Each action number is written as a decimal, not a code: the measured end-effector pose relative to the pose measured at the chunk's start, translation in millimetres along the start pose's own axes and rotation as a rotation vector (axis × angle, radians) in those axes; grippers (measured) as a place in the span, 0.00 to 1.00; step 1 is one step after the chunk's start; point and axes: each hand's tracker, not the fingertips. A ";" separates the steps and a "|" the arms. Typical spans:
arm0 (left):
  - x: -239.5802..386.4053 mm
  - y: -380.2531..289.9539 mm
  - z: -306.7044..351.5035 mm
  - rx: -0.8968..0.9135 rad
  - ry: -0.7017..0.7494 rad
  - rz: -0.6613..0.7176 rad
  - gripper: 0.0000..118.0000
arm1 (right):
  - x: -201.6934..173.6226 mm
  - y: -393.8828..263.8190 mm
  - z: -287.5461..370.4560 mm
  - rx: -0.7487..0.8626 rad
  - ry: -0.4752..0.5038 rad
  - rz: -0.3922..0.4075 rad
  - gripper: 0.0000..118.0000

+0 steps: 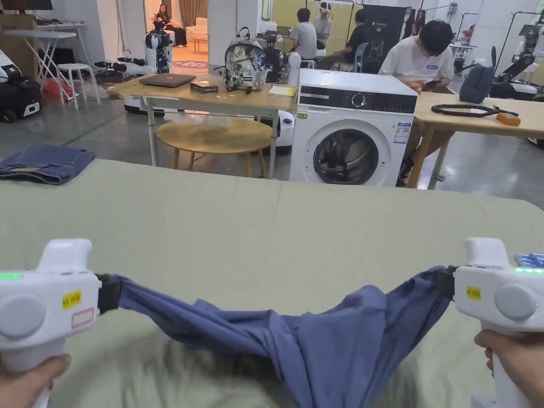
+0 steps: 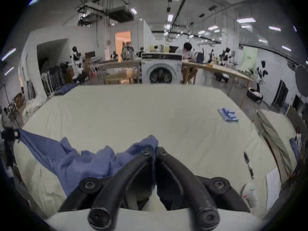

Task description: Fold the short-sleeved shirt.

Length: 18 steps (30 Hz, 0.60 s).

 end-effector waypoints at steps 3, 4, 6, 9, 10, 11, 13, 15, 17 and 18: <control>-12.9 32.8 16.7 0.052 0.004 0.009 0.00 | 5.2 18.3 15.5 0.022 -0.015 -0.003 0.01; -17.4 43.3 20.9 0.065 0.002 0.015 0.00 | 7.5 23.7 20.3 0.030 -0.023 -0.008 0.01; -25.7 63.0 27.5 0.102 0.011 0.033 0.00 | 14.3 34.5 25.5 0.048 -0.032 -0.025 0.01; -34.3 92.1 34.7 0.130 0.015 0.039 0.00 | 21.1 50.7 35.5 0.068 -0.034 -0.053 0.01; -37.7 101.5 35.9 0.145 0.016 0.047 0.00 | 22.3 58.0 37.1 0.073 -0.043 -0.055 0.01; -45.5 113.4 31.4 0.147 0.011 0.056 0.00 | 24.8 64.0 38.9 0.077 -0.048 -0.063 0.01; -51.3 129.9 29.2 0.155 0.004 0.071 0.00 | 30.0 74.5 42.8 0.092 -0.047 -0.108 0.01; -48.8 143.3 21.7 0.155 0.009 0.082 0.00 | 31.0 83.8 47.2 0.112 -0.030 -0.131 0.01; -44.1 157.2 19.2 0.166 0.006 0.072 0.00 | 27.6 95.7 50.5 0.135 -0.034 -0.130 0.01; -41.5 164.4 17.1 0.165 0.010 0.064 0.00 | 21.8 101.8 59.3 0.157 -0.036 -0.126 0.01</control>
